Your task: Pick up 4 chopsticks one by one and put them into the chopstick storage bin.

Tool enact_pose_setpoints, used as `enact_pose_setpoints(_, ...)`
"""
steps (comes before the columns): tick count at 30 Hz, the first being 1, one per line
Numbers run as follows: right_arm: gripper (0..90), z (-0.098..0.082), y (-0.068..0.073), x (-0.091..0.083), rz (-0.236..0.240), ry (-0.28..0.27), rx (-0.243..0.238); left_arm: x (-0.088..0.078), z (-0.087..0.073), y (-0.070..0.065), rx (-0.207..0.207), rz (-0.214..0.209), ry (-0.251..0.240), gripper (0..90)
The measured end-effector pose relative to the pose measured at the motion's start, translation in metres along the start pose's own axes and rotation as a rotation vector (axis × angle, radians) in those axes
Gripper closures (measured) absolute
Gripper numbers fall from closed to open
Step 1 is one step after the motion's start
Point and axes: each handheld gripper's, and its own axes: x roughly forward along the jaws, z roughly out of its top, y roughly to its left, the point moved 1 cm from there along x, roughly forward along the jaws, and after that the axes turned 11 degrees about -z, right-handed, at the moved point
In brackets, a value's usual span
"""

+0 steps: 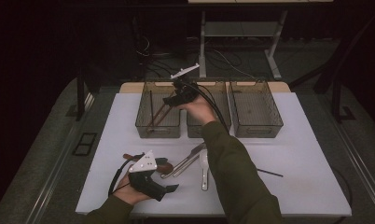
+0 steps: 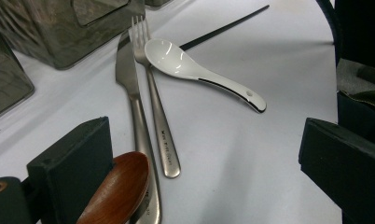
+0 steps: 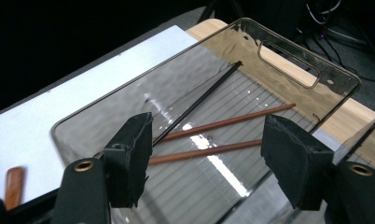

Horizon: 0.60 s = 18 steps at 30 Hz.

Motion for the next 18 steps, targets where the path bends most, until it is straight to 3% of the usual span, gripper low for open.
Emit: enact_pose_setpoints(18,19.9,-0.045,-0.024,-0.062,0.046,-0.09,-0.002,-0.001,0.0,0.002,-0.022,0.008,-0.008,0.0)
